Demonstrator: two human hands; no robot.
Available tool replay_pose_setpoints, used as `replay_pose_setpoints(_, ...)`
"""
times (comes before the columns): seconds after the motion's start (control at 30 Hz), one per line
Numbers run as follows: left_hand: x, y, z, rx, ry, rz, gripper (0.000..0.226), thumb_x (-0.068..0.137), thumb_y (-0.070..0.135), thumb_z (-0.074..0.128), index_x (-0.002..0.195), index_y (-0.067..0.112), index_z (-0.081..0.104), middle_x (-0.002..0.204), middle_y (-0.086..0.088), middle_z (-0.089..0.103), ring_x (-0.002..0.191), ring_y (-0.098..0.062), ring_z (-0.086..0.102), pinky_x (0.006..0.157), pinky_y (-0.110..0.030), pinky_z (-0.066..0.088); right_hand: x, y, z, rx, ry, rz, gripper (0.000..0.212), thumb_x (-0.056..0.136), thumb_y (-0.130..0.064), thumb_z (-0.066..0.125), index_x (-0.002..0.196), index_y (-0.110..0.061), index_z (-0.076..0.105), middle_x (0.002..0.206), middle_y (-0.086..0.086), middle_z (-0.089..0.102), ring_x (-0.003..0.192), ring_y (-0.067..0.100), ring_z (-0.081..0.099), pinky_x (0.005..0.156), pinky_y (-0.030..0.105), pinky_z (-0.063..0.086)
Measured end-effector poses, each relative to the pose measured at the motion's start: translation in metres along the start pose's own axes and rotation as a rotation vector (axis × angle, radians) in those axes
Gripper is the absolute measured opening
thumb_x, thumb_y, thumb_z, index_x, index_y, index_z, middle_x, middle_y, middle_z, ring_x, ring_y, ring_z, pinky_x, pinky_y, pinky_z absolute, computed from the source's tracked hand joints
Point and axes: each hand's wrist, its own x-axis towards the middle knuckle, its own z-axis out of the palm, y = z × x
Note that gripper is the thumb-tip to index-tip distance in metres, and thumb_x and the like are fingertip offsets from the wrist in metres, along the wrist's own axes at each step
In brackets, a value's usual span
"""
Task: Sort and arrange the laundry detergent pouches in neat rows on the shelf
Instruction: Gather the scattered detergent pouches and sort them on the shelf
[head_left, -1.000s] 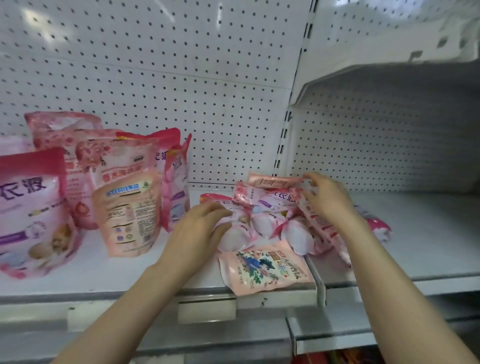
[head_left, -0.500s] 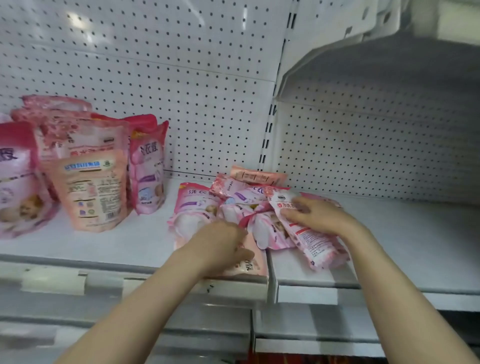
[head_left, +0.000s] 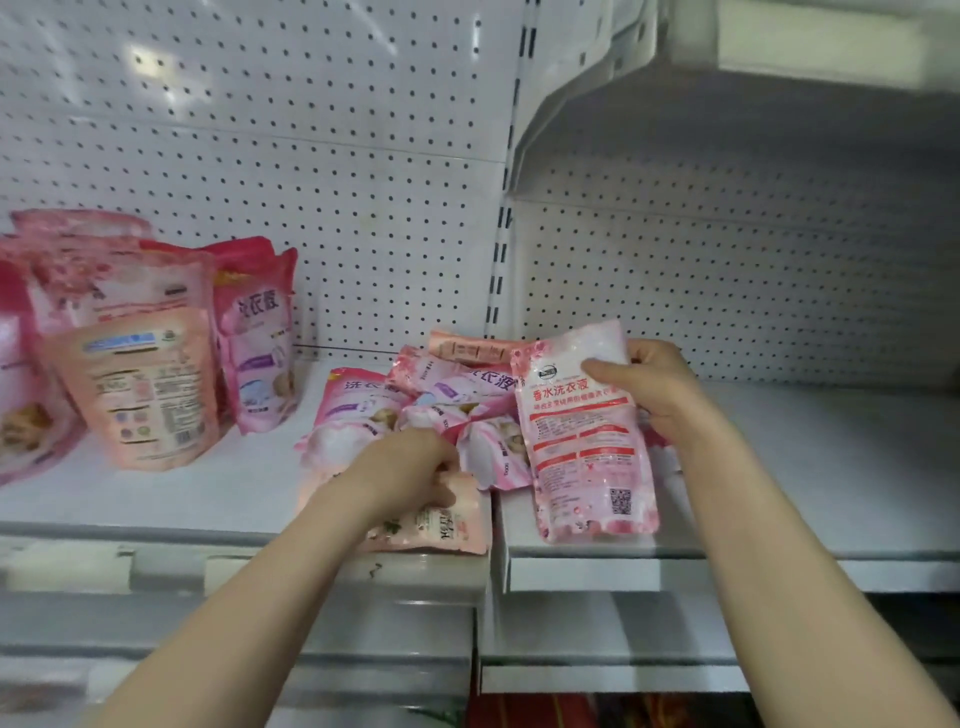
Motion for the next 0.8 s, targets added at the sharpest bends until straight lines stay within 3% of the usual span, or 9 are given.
replay_pose_setpoints(0.13, -0.004, 0.011, -0.031, -0.303, 0.13, 0.077, 0.019, 0.082, 0.03, 0.074, 0.078, 0.029, 0.056, 0.08, 0.013, 0.056, 0.073, -0.007, 0.053, 0.062, -0.026, 0.038, -0.022, -0.007, -0.036, 0.146, 0.166, -0.132, 0.007, 0.086, -0.01, 0.073, 0.091, -0.013, 0.068, 0.087, 0.005, 0.074, 0.062, 0.01, 0.073, 0.053, 0.024, 0.058)
replay_pose_setpoints(0.2, -0.004, 0.022, -0.051, -0.524, 0.21, 0.08, 0.017, 0.081, 0.031, 0.075, 0.078, 0.031, 0.058, 0.073, 0.017, 0.06, 0.067, 0.002, 0.055, 0.059, -0.022, 0.037, -0.029, -0.009, -0.052, 0.13, 0.286, -0.182, 0.01, 0.087, -0.01, 0.072, 0.083, -0.017, 0.067, 0.088, 0.006, 0.073, 0.069, 0.014, 0.073, 0.064, 0.031, 0.061)
replay_pose_setpoints(0.27, 0.001, 0.033, -0.064, -0.804, 0.238, 0.076, 0.011, 0.081, 0.029, 0.074, 0.088, 0.026, 0.066, 0.076, 0.01, 0.071, 0.067, -0.004, 0.066, 0.06, -0.025, 0.047, -0.033, -0.011, -0.068, 0.084, 0.438, -0.213, 0.008, 0.089, -0.014, 0.07, 0.083, -0.017, 0.067, 0.091, 0.007, 0.074, 0.08, 0.023, 0.073, 0.078, 0.042, 0.061)
replay_pose_setpoints(0.37, 0.01, 0.052, -0.067, -1.081, 0.252, 0.038, 0.006, 0.086, 0.016, 0.069, 0.09, 0.018, 0.065, 0.079, -0.003, 0.075, 0.066, -0.016, 0.073, 0.055, -0.03, 0.056, -0.031, -0.009, -0.097, 0.073, 0.634, -0.245, 0.007, 0.092, -0.02, 0.066, 0.097, -0.017, 0.068, 0.096, 0.006, 0.074, 0.085, 0.026, 0.073, 0.082, 0.048, 0.059)
replay_pose_setpoints(0.43, 0.017, 0.062, -0.059, -1.173, 0.271, 0.0, 0.007, 0.086, 0.01, 0.066, 0.089, 0.016, 0.064, 0.079, -0.002, 0.075, 0.064, -0.013, 0.072, 0.051, -0.024, 0.056, -0.027, -0.003, -0.112, 0.119, 0.718, -0.257, 0.009, 0.093, -0.023, 0.064, 0.101, -0.02, 0.067, 0.098, 0.005, 0.074, 0.086, 0.024, 0.073, 0.083, 0.049, 0.059)
replay_pose_setpoints(0.6, 0.035, 0.073, -0.031, -1.29, 0.297, -0.109, 0.009, 0.086, 0.009, 0.067, 0.094, 0.013, 0.065, 0.086, -0.01, 0.075, 0.075, -0.026, 0.074, 0.072, -0.046, 0.06, -0.01, 0.015, -0.12, 0.232, 0.776, -0.288, 0.01, 0.096, -0.023, 0.061, 0.103, -0.019, 0.067, 0.094, 0.0, 0.073, 0.084, 0.019, 0.072, 0.08, 0.043, 0.06)
replay_pose_setpoints(0.7, 0.039, 0.081, -0.026, -1.306, 0.302, -0.117, 0.009, 0.088, 0.01, 0.066, 0.097, 0.01, 0.067, 0.084, -0.011, 0.076, 0.07, -0.024, 0.074, 0.063, -0.038, 0.062, -0.001, 0.032, -0.117, 0.31, 0.762, -0.232, 0.009, 0.097, -0.022, 0.06, 0.102, -0.018, 0.066, 0.087, -0.003, 0.071, 0.082, 0.018, 0.071, 0.075, 0.038, 0.06)
replay_pose_setpoints(0.8, 0.041, 0.086, -0.024, -1.291, 0.299, -0.094, 0.01, 0.089, 0.013, 0.065, 0.098, 0.01, 0.068, 0.08, -0.009, 0.076, 0.069, -0.024, 0.074, 0.06, -0.036, 0.061, 0.004, 0.054, -0.117, 0.309, 0.771, -0.179, 0.009, 0.095, -0.026, 0.062, 0.099, -0.02, 0.066, 0.091, 0.0, 0.073, 0.085, 0.023, 0.073, 0.078, 0.043, 0.061)
